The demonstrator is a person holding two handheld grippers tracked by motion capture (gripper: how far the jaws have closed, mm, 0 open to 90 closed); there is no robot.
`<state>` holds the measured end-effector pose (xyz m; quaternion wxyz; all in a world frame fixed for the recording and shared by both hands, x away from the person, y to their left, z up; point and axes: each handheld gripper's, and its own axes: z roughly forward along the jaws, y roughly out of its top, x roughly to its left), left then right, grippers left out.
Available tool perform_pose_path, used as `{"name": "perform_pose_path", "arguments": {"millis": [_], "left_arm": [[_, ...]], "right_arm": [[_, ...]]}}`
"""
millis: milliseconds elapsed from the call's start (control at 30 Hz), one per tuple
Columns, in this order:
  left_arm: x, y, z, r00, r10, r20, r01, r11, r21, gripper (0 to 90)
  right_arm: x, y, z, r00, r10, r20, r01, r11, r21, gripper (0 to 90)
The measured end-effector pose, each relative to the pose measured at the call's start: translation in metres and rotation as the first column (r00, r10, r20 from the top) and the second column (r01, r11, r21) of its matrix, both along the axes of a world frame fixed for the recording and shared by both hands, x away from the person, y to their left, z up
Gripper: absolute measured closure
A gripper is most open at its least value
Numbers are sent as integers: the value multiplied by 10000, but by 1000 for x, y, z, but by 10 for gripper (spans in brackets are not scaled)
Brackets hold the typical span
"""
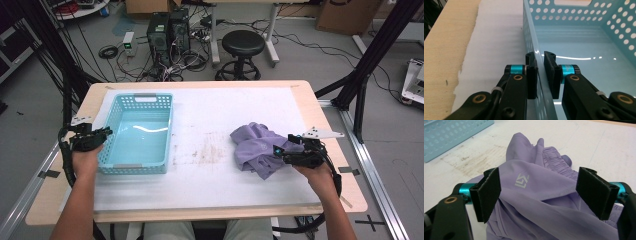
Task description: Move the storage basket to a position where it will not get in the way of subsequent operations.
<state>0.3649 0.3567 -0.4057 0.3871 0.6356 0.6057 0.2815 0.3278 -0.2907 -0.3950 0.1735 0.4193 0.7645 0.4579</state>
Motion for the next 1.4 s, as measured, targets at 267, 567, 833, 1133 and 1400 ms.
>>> {"name": "perform_pose_path", "arguments": {"millis": [267, 567, 833, 1133, 1400], "left_arm": [[5, 10, 5, 9999, 103, 121, -105, 9998, 139, 809], [13, 19, 7, 9999, 13, 163, -18, 9995, 319, 808], [3, 23, 6, 9989, -271, -392, 252, 9985, -484, 689], [-9, 22, -8, 9974, -43, -724, 39, 10000, -56, 818], [-7, 28, -4, 9997, 114, -193, -110, 9998, 172, 831]], "right_arm": [[0, 0, -2, 10000, -27, -61, 27, 10000, -26, 203], [0, 0, -2, 10000, -79, -45, 78, 9999, -101, 203], [-1, 1, -2, 10000, -50, -48, 49, 9999, -103, 203], [-1, 4, 1, 10000, 15, 16, -15, 9999, -109, 203], [-1, 5, 0, 10000, 73, 6, -73, 9998, -170, 203]]}}
